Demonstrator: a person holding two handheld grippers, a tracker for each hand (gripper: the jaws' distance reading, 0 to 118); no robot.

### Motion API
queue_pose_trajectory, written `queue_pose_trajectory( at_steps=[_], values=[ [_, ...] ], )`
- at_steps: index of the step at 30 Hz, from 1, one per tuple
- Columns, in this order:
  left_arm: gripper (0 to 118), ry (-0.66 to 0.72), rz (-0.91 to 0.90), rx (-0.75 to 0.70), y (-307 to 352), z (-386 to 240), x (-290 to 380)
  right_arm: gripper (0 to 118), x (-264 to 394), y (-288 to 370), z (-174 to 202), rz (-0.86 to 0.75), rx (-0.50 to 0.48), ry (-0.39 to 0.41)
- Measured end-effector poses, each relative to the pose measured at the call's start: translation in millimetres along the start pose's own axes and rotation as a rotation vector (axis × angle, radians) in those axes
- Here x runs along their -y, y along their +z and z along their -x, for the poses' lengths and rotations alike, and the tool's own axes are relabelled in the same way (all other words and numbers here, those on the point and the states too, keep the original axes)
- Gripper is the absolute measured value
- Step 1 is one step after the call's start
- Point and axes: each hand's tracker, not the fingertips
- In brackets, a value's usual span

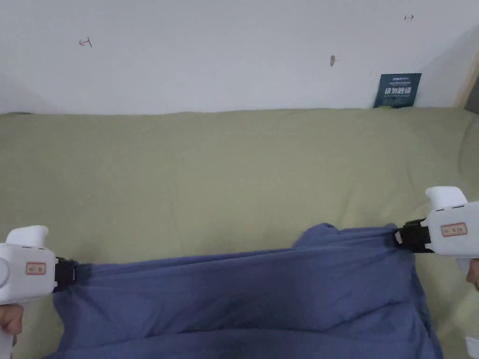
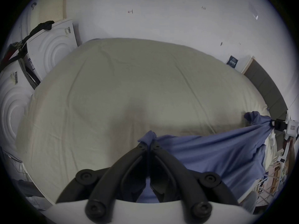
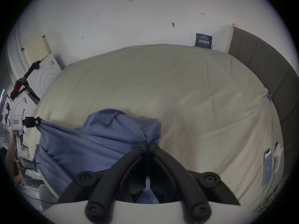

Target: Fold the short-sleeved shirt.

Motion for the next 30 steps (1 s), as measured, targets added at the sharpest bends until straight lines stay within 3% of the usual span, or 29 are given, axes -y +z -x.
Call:
queue_pose_trajectory(
  at_steps=[2,3,4,12,19,26,27,28,30],
  values=[
    [1,0.008,-0.026,0.03,33,-3,16,3,11,25,4,-0.016,-0.019,-0.003],
    [1,0.006,-0.023,0.029,5,43,12,3,19,36,6,-0.023,-0.022,-0.006],
    [1,0.003,-0.026,0.029,10,49,18,3,26,44,7,-0.018,-0.03,-0.01],
    [1,0.016,-0.03,0.066,76,50,102,3,116,102,11,-0.02,-0.061,-0.023],
    [1,0.015,0.021,0.067,76,57,158,4,183,90,7,0.082,-0.053,-0.047],
    [3,0.019,0.044,0.062,62,61,178,4,200,70,1,0.116,-0.032,-0.066],
    [17,0.01,0.032,0.057,63,58,179,11,200,71,3,0.11,-0.025,-0.06],
    [46,-0.003,0.027,0.036,64,57,179,35,198,74,5,0.109,-0.018,-0.06],
    [118,-0.031,0.024,-0.023,65,56,179,118,197,76,9,0.135,0.039,-0.059]
  ],
)
